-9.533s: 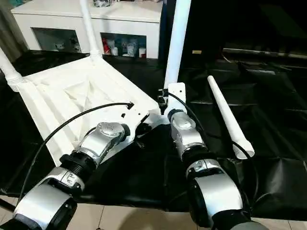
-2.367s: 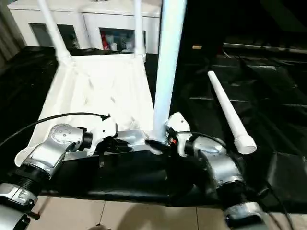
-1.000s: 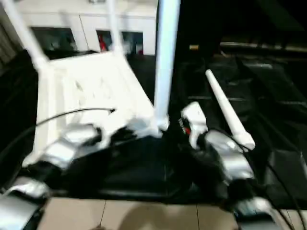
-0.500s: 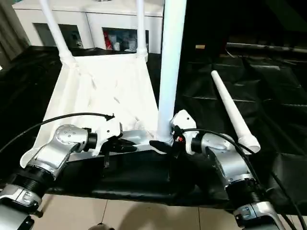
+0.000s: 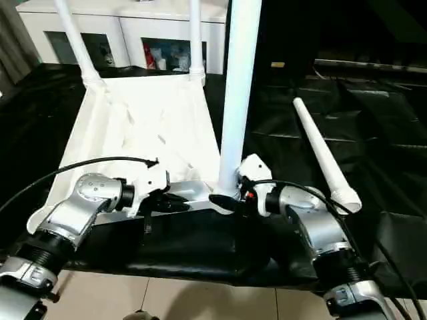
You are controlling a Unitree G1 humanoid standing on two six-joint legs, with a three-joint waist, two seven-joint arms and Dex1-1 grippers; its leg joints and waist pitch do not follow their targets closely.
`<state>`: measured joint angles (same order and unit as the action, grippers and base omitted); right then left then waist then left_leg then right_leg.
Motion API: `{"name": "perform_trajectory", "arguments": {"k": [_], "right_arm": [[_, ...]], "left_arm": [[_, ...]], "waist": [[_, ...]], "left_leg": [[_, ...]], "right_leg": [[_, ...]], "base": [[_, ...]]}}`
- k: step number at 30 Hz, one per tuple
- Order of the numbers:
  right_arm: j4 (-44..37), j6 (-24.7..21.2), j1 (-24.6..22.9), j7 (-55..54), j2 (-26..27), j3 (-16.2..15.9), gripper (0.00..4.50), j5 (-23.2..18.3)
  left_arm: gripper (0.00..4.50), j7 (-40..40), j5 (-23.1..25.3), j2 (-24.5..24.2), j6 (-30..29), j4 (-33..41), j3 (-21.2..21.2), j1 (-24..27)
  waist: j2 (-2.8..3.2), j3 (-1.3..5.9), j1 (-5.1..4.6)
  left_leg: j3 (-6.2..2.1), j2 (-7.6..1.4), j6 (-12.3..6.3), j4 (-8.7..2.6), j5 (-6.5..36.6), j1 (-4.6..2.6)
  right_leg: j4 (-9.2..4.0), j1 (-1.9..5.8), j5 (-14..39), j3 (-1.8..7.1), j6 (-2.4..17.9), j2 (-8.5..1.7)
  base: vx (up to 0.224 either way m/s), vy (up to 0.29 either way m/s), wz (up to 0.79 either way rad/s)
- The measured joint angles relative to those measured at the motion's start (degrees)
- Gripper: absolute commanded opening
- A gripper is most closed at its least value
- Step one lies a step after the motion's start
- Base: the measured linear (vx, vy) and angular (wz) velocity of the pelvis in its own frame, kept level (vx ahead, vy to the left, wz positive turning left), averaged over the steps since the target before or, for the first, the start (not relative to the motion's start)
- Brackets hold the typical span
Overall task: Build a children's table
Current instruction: Rotate leg to tighten
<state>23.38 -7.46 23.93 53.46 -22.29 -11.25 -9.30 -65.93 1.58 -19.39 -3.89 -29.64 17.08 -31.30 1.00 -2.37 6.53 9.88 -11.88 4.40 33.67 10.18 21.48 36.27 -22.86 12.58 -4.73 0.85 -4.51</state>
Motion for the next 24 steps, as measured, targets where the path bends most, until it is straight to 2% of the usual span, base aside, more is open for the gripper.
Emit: {"name": "perform_trajectory", "arguments": {"k": [2, 5, 7, 9, 13, 16, 21, 22, 24], "right_arm": [[0.66, 0.34, 0.0, -1.57, 1.09, 0.07, 2.77, 0.25], [4.01, 0.42, 0.97, -9.23, 5.18, 2.0, 2.76, 0.83], [7.57, -0.12, 2.73, -18.31, 9.13, 4.6, 2.76, 1.13], [13.23, -1.0, 6.64, -31.7, 14.32, 7.83, 2.76, 1.67], [20.25, 0.33, 10.84, -43.98, 17.18, 9.93, 2.76, 2.25], [23.75, 1.71, 12.96, -48.56, 18.21, 10.62, 2.76, 2.42], [27.57, 4.49, 14.88, -49.69, 19.0, 12.17, 2.76, 2.99], [28.0, 5.07, 14.96, -49.46, 19.12, 12.54, 3.31, 2.93], [28.92, 6.17, 15.0, -48.52, 19.37, 13.73, 3.45, 1.96]], "left_arm": [[0.0, 0.53, 0.07, -0.24, -0.22, -0.08, -0.13, 0.02], [0.0, 4.96, 1.4, 0.91, -0.34, -1.78, -0.32, -0.91], [0.0, 10.48, 2.78, 3.92, -1.32, -5.17, -0.79, -3.06], [0.0, 17.56, 4.05, 7.98, -3.47, -9.49, -1.41, -6.02], [0.0, 25.66, 5.0, 12.73, -5.15, -13.36, -1.48, -8.42], [0.0, 28.38, 5.44, 14.32, -5.47, -14.68, -1.48, -9.33], [0.0, 29.72, 5.74, 15.19, -5.28, -16.17, -1.6, -10.24], [0.0, 29.72, 5.86, 15.18, -5.07, -16.27, -1.6, -10.26], [0.0, 29.72, 5.98, 15.15, -4.64, -16.4, -1.6, -10.26]], "waist": [[-0.04, -0.02, -0.09], [-0.18, 0.0, -0.72], [-0.19, 0.0, -1.04], [-0.19, 0.0, -1.49], [0.02, 0.13, -1.41], [0.04, 0.15, -1.36], [0.04, 0.15, -1.33], [0.04, 0.15, -1.32], [0.04, 0.14, -1.32]], "left_leg": [[0.0, 0.0, 0.0, 0.03, 0.0, -0.02], [0.0, 0.0, 0.02, 0.13, 0.0, -0.13], [0.03, 0.03, 0.27, 0.16, 0.11, -0.31], [0.13, 0.12, 0.31, 0.11, 0.1, -0.42], [0.18, 0.21, 0.32, 0.08, 0.1, -0.47], [0.18, 0.23, 0.31, 0.08, 0.1, -0.46], [0.2, 0.23, 0.3, 0.09, 0.1, -0.43], [0.2, 0.23, 0.3, 0.09, 0.1, -0.43], [0.2, 0.23, 0.3, 0.09, 0.1, -0.43]], "right_leg": [[0.03, 0.01, 0.0, 0.0, 0.0, 0.0], [0.1, 0.05, -0.08, 0.07, 0.01, 0.0], [0.13, 0.19, -0.2, 0.2, -0.01, 0.0], [0.1, 0.17, -0.42, 0.44, -0.02, 0.01], [-0.05, 0.26, -0.58, 0.63, -0.15, 0.01], [-0.09, 0.25, -0.6, 0.66, -0.14, 0.01], [-0.13, 0.25, -0.6, 0.67, -0.15, 0.01], [-0.13, 0.25, -0.6, 0.67, -0.15, 0.01], [-0.13, 0.24, -0.6, 0.67, -0.15, 0.01]], "base": [[0.0, 0.0, 0.0], [0.0, 0.0, 0.0], [0.0, 0.0, 0.0], [0.0, 0.0, 0.0], [0.0, 0.0, 0.0], [0.0, 0.0, 0.0], [0.0, 0.0, 0.0], [0.0, 0.0, 0.0], [0.0, 0.0, 0.0]]}}
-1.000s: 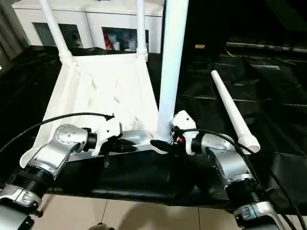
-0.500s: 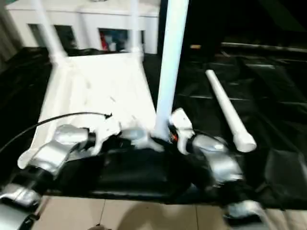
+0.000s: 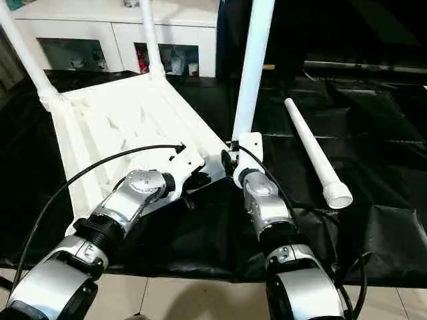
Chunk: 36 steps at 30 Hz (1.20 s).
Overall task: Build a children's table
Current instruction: Rotate leg to tighten
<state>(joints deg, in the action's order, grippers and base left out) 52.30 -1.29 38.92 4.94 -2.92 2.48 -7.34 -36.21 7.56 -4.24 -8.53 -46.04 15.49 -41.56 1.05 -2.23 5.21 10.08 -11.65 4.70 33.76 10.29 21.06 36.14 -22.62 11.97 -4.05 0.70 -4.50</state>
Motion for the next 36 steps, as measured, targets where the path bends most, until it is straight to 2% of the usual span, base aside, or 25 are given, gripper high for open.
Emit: {"name": "perform_trajectory", "arguments": {"k": [6, 8, 10, 17, 23, 27, 31, 32, 36], "right_arm": [[1.81, 2.42, -0.36, 2.74, -0.4, 0.53, 4.07, -1.52], [0.72, 2.98, -1.27, 5.67, -1.27, 0.28, 4.21, -1.51], [-3.88, 2.49, -3.66, 13.61, -3.99, -1.19, 4.4, -1.66], [-17.4, -0.88, -10.81, 34.88, -14.95, -7.47, 4.4, -3.0], [-24.9, -3.57, -14.12, 45.38, -20.19, -9.49, 4.4, -4.11], [-27.24, -4.61, -14.71, 48.98, -21.27, -11.14, 4.4, -4.09], [-27.3, -4.6, -14.67, 49.34, -20.84, -12.07, 4.4, -3.73], [-27.26, -4.58, -14.65, 49.28, -20.59, -12.07, 4.16, -3.57], [-27.14, -4.59, -14.6, 49.36, -19.92, -12.28, 3.89, -3.51]], "left_arm": [[0.0, -0.16, -0.02, -0.74, 0.95, -0.05, 0.0, 0.03], [0.0, -0.8, -0.2, -1.24, 1.37, -0.02, 0.0, 0.08], [0.0, -2.78, -0.62, -2.42, 2.7, 0.22, -0.05, 0.54], [0.0, -11.93, -1.64, -8.25, 7.8, 2.52, -0.55, 3.31], [0.0, -21.54, -4.39, -12.18, 8.74, 6.85, -0.34, 6.21], [0.0, -27.7, -5.77, -13.96, 8.21, 10.74, 0.39, 8.32], [0.0, -29.85, -6.25, -14.13, 7.4, 12.61, 1.2, 9.06], [0.0, -29.91, -6.25, -14.16, 7.32, 12.81, 1.21, 9.15], [0.0, -29.87, -6.26, -14.31, 7.18, 13.19, 1.2, 9.31]], "waist": [[0.06, -0.03, -0.08], [0.07, -0.05, -0.11], [0.09, -0.05, -0.06], [0.12, -0.06, 0.07], [0.11, -0.09, 0.14], [0.12, -0.11, 0.77], [0.1, -0.12, 1.19], [0.08, -0.13, 1.19], [0.04, -0.16, 1.16]], "left_leg": [[0.03, 0.0, 0.0, -0.07, 0.0, 0.08], [0.03, 0.0, 0.0, -0.08, 0.0, 0.11], [0.03, -0.01, -0.01, -0.12, -0.01, 0.14], [0.01, -0.05, -0.02, -0.17, -0.01, 0.14], [0.02, -0.06, -0.02, -0.13, -0.01, 0.24], [0.05, -0.08, -0.03, -0.1, -0.01, 0.32], [0.08, -0.08, -0.1, -0.1, -0.05, 0.32], [0.09, -0.08, -0.1, -0.1, -0.05, 0.32], [0.1, -0.08, -0.1, -0.1, -0.05, 0.32]], "right_leg": [[0.0, -0.16, -0.09, 0.01, 0.01, 0.0], [0.0, -0.22, -0.09, 0.01, 0.01, 0.01], [0.0, -0.26, -0.09, 0.01, 0.0, 0.03], [-0.07, -0.29, -0.06, 0.03, -0.03, 0.13], [-0.13, -0.34, -0.06, 0.04, -0.03, 0.12], [-0.16, -0.39, -0.06, 0.04, -0.02, 0.12], [-0.16, -0.4, -0.06, 0.05, -0.02, 0.11], [-0.15, -0.4, -0.06, 0.05, -0.02, 0.11], [-0.15, -0.42, -0.06, 0.05, -0.02, 0.11]], "base": [[0.0, 0.0, 0.0], [0.0, 0.0, 0.0], [0.0, 0.0, 0.0], [0.0, 0.0, 0.0], [0.0, 0.0, 0.0], [0.0, 0.0, 0.0], [0.0, 0.0, 0.0], [0.0, 0.0, 0.0], [0.0, 0.0, 0.0]]}}
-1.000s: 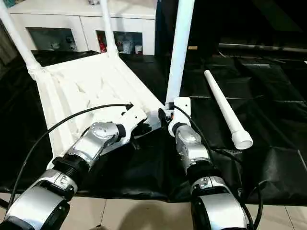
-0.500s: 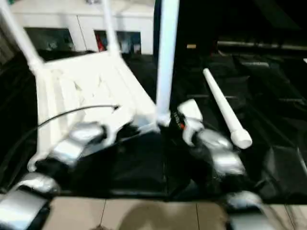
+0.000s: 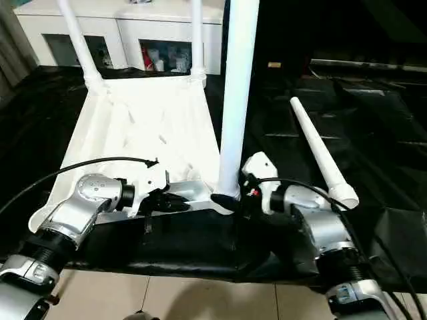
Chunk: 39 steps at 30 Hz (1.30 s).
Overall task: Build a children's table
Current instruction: Rotate leg to tighten
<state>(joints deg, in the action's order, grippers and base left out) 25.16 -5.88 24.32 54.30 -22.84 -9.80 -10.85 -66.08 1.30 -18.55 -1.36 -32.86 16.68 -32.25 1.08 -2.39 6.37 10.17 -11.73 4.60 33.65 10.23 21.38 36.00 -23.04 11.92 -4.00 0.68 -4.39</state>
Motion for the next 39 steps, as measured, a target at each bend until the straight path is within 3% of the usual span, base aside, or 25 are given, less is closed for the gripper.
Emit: {"name": "perform_trajectory", "arguments": {"k": [1, 4, 12, 19, 22, 24, 29, 36, 39], "right_arm": [[0.0, -0.05, 0.01, 0.04, 0.09, 0.0, 3.65, 0.0], [0.0, -0.13, 0.02, 0.57, 0.35, -0.04, 3.59, -0.01], [0.22, -0.01, 0.14, 1.41, 0.85, -0.16, 2.85, -0.02], [2.14, 1.0, 0.84, 0.17, 2.09, 0.09, 2.75, 0.33], [6.95, 2.27, 2.67, -7.39, 5.95, 2.0, 2.74, 0.56], [12.75, 2.38, 5.97, -19.53, 10.63, 5.39, 2.74, 0.72], [18.37, 2.04, 10.01, -38.51, 15.84, 8.63, 2.74, 2.37], [24.34, 4.13, 13.7, -46.51, 18.38, 10.16, 2.74, 3.96], [25.5, 5.86, 13.86, -46.44, 18.69, 10.7, 3.43, 4.03]], "left_arm": [[0.0, -0.04, -0.02, -0.05, -0.06, 0.14, 0.0, 0.05], [0.0, -0.07, -0.03, -0.13, -0.45, 0.59, 0.0, 0.15], [0.0, -0.12, -0.14, -0.68, -2.13, 2.5, -0.05, 0.68], [0.0, 0.97, -0.13, -0.9, -2.31, 2.73, -0.11, 0.87], [0.0, 5.75, 1.24, 0.41, -2.26, 0.87, -0.64, -0.14], [0.0, 13.17, 3.2, 4.01, -3.29, -3.86, -1.15, -3.39], [0.0, 23.8, 4.57, 10.78, -7.73, -9.5, -1.3, -7.83], [0.0, 28.51, 5.05, 13.91, -8.46, -13.65, -1.96, -10.32], [0.0, 28.79, 5.13, 14.02, -8.2, -13.85, -1.98, -10.33]], "waist": [[-0.03, -0.02, -0.01], [-0.09, -0.06, -0.02], [-0.42, -0.26, -0.03], [-0.51, -0.32, -0.2], [-0.59, -0.37, -1.02], [-0.58, -0.37, -1.49], [-0.52, -0.33, -1.34], [-0.43, -0.27, -1.26], [-0.43, -0.27, -1.24]], "left_leg": [[0.01, 0.0, 0.0, 0.0, 0.0, 0.0], [0.01, 0.0, -0.01, 0.0, 0.0, 0.0], [0.04, -0.01, -0.04, 0.0, -0.02, 0.02], [0.05, -0.01, -0.03, 0.02, -0.02, -0.02], [0.05, -0.01, -0.02, 0.04, -0.02, -0.09], [0.09, 0.02, 0.01, 0.05, -0.03, -0.15], [0.1, 0.03, 0.07, 0.01, -0.07, -0.23], [0.12, 0.05, 0.06, 0.02, -0.07, -0.27], [0.12, 0.05, 0.06, 0.01, -0.07, -0.28]], "right_leg": [[0.0, 0.0, 0.0, 0.01, 0.0, 0.0], [0.0, -0.02, 0.0, 0.01, 0.0, 0.0], [0.0, -0.04, 0.0, 0.01, 0.0, 0.0], [0.05, -0.04, 0.0, 0.02, 0.0, 0.0], [0.13, -0.02, -0.07, 0.05, 0.03, 0.0], [0.12, -0.03, -0.27, 0.13, 0.06, 0.0], [0.1, 0.04, -0.28, 0.16, 0.05, 0.0], [0.02, 0.14, -0.26, 0.16, 0.03, -0.01], [0.02, 0.15, -0.27, 0.16, 0.03, -0.01]], "base": [[0.0, 0.0, 0.0], [0.0, 0.0, 0.0], [0.0, 0.0, 0.0], [0.0, 0.0, 0.0], [0.0, 0.0, 0.0], [0.0, 0.0, 0.0], [0.0, 0.0, 0.0], [0.0, 0.0, 0.0], [0.0, 0.0, 0.0]]}}
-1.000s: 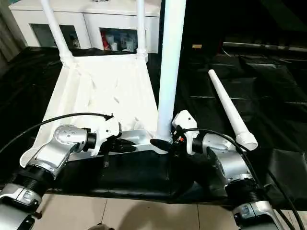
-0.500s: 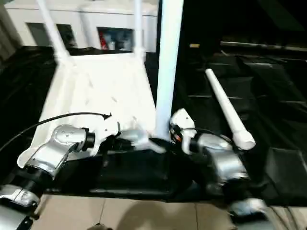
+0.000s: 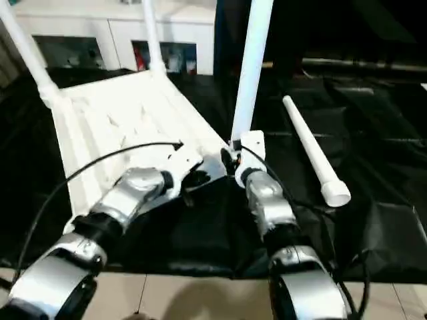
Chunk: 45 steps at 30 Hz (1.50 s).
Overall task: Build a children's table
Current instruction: Rotate leg to tighten
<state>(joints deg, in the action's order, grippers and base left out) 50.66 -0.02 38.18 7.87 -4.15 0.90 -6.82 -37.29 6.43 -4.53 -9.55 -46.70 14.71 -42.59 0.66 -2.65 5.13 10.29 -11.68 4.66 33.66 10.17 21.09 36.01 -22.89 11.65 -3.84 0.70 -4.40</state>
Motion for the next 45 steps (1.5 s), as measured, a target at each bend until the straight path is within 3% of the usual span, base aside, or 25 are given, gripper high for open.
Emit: {"name": "perform_trajectory", "arguments": {"k": [5, 9, 19, 26, 30, 45], "right_arm": [[1.13, 1.08, -0.53, 2.49, -0.35, 0.07, 3.8, -0.28], [-1.84, 1.29, -3.15, 11.5, -3.23, -0.58, 4.2, -0.6], [-19.17, -1.29, -12.57, 36.7, -14.99, -6.55, 4.2, -3.18], [-23.11, -2.83, -13.01, 42.09, -15.83, -8.61, 4.2, -4.01], [-23.13, -3.66, -13.02, 43.55, -15.87, -9.61, 4.2, -3.65], [-23.11, -4.17, -13.0, 44.08, -15.82, -9.83, 2.91, -3.5]], "left_arm": [[0.0, -0.01, 0.01, -0.92, 1.14, -0.01, 0.0, 0.05], [0.0, -2.99, -0.27, -2.83, 2.28, 1.89, -0.4, 1.6], [0.0, -17.16, -3.38, -11.15, 5.94, 9.78, -0.82, 7.82], [0.0, -25.0, -4.57, -12.72, 5.71, 15.06, 0.6, 10.59], [0.0, -26.08, -4.64, -12.91, 5.27, 16.28, 0.91, 11.05], [0.0, -26.41, -4.64, -13.1, 4.21, 17.18, 0.85, 11.34]], "waist": [[0.05, -0.02, -0.22], [0.03, -0.03, -0.21], [-0.05, -0.09, 0.08], [-0.08, -0.11, 1.29], [-0.23, -0.2, 1.37], [-0.31, -0.25, 1.35]], "left_leg": [[0.01, 0.0, 0.0, -0.01, 0.0, 0.05], [0.02, -0.01, -0.03, -0.17, -0.02, 0.07], [0.02, -0.05, -0.17, -0.19, -0.1, 0.09], [0.11, -0.05, -0.15, -0.14, -0.09, 0.18], [0.11, -0.05, -0.15, -0.15, -0.1, 0.18], [0.12, -0.05, -0.16, -0.13, -0.1, 0.19]], "right_leg": [[0.0, -0.07, 0.0, 0.02, 0.0, 0.0], [0.0, -0.11, 0.03, 0.0, -0.01, 0.04], [-0.02, -0.2, 0.08, 0.0, -0.08, 0.07], [-0.04, -0.21, 0.09, 0.01, -0.08, 0.0], [-0.03, -0.22, 0.09, 0.0, -0.08, 0.0], [-0.03, -0.22, 0.1, 0.0, -0.09, 0.0]], "base": [[0.0, 0.0, 0.0], [0.0, 0.0, 0.0], [0.0, 0.0, 0.0], [0.0, 0.0, 0.0], [0.0, 0.0, 0.0], [0.0, 0.0, 0.0]]}}
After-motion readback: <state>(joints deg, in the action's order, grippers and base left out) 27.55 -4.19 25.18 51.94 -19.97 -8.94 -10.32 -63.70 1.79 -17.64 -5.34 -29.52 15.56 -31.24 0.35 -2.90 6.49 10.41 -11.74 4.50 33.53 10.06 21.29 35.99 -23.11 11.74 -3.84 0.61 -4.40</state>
